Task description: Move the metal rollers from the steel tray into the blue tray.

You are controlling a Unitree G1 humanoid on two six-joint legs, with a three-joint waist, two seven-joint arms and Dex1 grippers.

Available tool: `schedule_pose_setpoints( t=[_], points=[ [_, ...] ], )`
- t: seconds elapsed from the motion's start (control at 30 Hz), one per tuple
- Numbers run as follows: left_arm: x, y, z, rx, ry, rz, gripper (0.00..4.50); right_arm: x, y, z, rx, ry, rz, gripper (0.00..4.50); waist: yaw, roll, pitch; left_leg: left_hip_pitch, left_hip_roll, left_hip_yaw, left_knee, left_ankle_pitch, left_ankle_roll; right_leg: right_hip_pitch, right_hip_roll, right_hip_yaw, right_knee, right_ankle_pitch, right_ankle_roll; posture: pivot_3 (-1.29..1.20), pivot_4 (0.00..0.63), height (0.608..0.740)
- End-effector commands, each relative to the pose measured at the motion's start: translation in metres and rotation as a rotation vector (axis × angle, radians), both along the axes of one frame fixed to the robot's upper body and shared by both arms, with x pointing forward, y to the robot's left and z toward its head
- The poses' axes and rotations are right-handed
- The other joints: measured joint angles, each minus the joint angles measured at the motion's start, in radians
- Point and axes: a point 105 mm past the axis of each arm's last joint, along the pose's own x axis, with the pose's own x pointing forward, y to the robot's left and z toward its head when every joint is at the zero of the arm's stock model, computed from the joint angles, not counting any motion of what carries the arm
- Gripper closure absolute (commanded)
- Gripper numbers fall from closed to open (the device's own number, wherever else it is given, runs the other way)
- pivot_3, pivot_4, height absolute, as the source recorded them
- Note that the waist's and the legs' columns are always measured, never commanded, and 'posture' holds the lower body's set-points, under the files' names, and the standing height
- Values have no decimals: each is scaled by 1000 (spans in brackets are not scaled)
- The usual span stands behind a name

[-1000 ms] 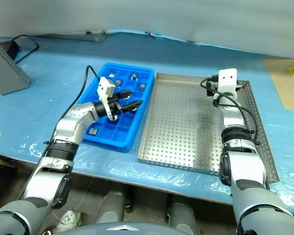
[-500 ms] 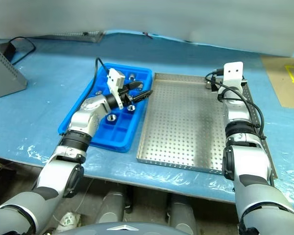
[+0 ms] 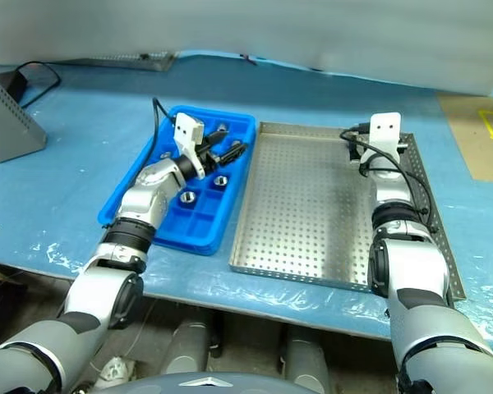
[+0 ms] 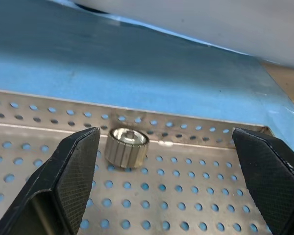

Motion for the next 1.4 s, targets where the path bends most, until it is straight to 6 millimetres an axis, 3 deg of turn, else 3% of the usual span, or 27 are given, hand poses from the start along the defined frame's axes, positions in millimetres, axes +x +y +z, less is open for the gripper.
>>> schedule_pose_setpoints(
  t=[0.03, 0.53, 0.63, 0.97, 1.03, 1.17, 1.27, 1.4],
  points=[
    [0, 1, 17, -10, -52, 6, 475, 5, 8, 19, -8, -63, 20, 24, 2, 0, 0, 0, 0, 0, 0, 0, 0, 0, 0, 0, 0, 0, 0, 168, 150, 740],
    [-5, 9, 23, -14, -71, 10, 475, 13, 33, 17, -2, -48, 82, 24, 8, 0, 0, -1, 0, 0, 0, 0, 0, 0, 0, 0, 0, 0, 0, 216, 150, 740],
    [-4, 8, 24, -16, -73, 12, 475, 13, 33, 19, -7, -55, 90, 582, 9, 0, 0, -1, 0, 0, 0, 0, 0, 0, 0, 0, 0, 0, 0, 212, 150, 740],
    [-3, 1, 24, -28, -72, -6, 475, 10, 22, 21, -28, -53, 58, 3719, 8, 0, 0, -1, 0, 0, 0, 0, 0, -1, 0, 0, 0, 0, 0, 189, 150, 740],
    [-3, -1, 24, -34, -71, -10, 475, 10, 23, 21, -31, -55, 74, 3719, 8, 0, 0, -1, 0, 0, 0, 0, 0, -1, 0, 0, 0, 0, 0, 189, 150, 740],
    [-4, -5, 24, -34, -71, -22, 475, 9, 18, 18, -40, -41, 46, 4480, 7, 0, 0, -1, 0, 0, 0, 0, 0, -1, 0, 0, 0, 0, 0, 191, 150, 740],
    [-5, -5, 23, -34, -68, -22, 475, 9, 21, 16, -3, -52, 74, 4480, 7, 0, 0, -1, 0, 0, 0, 0, 0, -1, 0, 0, 0, 0, 0, 194, 150, 740],
    [-7, -2, 20, -30, -61, -24, 475, 8, 26, 15, -27, -73, 99, 3568, 8, 0, 0, -1, 0, 0, 0, 0, 0, -1, 0, 0, 0, 0, 0, 193, 150, 740]
  ],
)
